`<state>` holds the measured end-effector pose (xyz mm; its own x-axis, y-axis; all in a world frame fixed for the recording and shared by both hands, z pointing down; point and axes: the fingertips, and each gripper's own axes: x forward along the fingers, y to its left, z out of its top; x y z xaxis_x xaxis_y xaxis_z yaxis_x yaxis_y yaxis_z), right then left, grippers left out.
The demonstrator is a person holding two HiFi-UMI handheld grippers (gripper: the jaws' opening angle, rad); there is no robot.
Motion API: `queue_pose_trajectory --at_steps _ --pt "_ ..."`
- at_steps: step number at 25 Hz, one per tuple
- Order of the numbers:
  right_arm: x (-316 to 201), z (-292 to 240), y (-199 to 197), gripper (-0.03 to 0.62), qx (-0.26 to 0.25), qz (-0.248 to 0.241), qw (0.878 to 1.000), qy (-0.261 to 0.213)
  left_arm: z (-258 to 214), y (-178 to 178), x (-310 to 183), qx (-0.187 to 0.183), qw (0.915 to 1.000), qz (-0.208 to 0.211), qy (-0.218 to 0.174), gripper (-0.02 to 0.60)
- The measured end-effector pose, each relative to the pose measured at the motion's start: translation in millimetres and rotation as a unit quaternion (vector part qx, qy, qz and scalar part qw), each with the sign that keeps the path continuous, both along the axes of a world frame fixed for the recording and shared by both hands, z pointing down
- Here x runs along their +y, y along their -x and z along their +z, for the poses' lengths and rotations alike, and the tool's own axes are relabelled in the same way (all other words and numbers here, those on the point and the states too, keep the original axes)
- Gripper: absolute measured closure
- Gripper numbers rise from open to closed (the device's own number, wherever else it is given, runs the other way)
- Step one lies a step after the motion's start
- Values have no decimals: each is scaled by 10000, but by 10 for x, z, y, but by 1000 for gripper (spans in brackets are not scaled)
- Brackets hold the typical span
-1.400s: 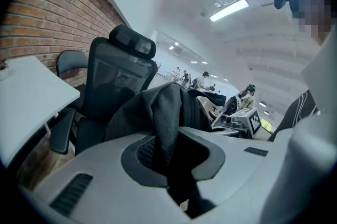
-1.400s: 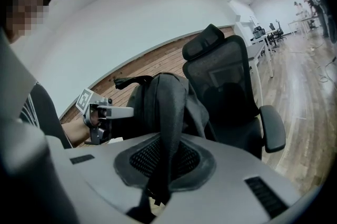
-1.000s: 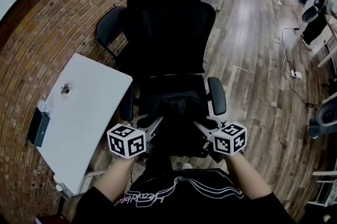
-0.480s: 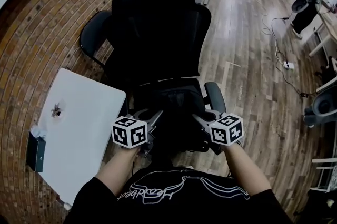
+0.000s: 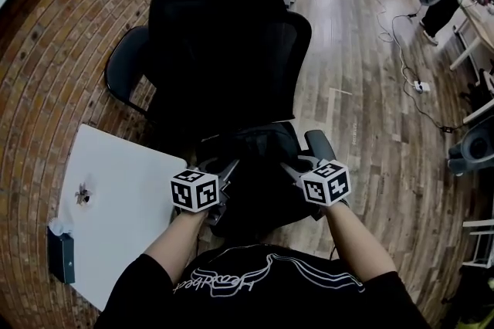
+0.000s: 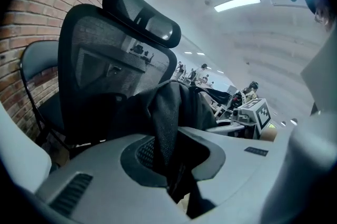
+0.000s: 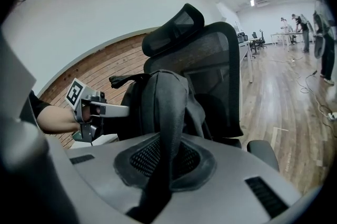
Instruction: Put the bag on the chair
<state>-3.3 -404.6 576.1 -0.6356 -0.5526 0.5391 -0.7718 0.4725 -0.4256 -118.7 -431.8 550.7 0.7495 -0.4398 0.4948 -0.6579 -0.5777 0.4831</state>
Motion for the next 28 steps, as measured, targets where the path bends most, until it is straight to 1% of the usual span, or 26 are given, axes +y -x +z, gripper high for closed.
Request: queue_pose_trajectory --at_steps 5,8,11,16,23,25,26,28 --pt "-237 293 11 557 150 147 9994 266 325 15 -238 -188 9994 121 249 509" --pt "-274 505 24 557 199 274 9983 471 561 23 -300 -352 9981 168 486 509" --pt "-282 684 35 556 158 361 9973 612 751 28 -331 -445 9968 237 620 509" --pt "-325 784 36 556 53 507 9969 607 852 33 -369 -438 9970 301 566 508" --pt "-331 854 71 551 64 477 9977 471 951 81 -385 -570 9966 363 471 500" --pt "-333 849 68 537 67 496 9975 498 955 93 -380 -627 9963 381 447 491" --pt "-329 842 73 517 59 496 9974 512 957 102 -371 -659 9960 397 447 478" --pt "-301 822 96 456 50 441 9976 526 960 123 -332 -675 9956 408 503 441"
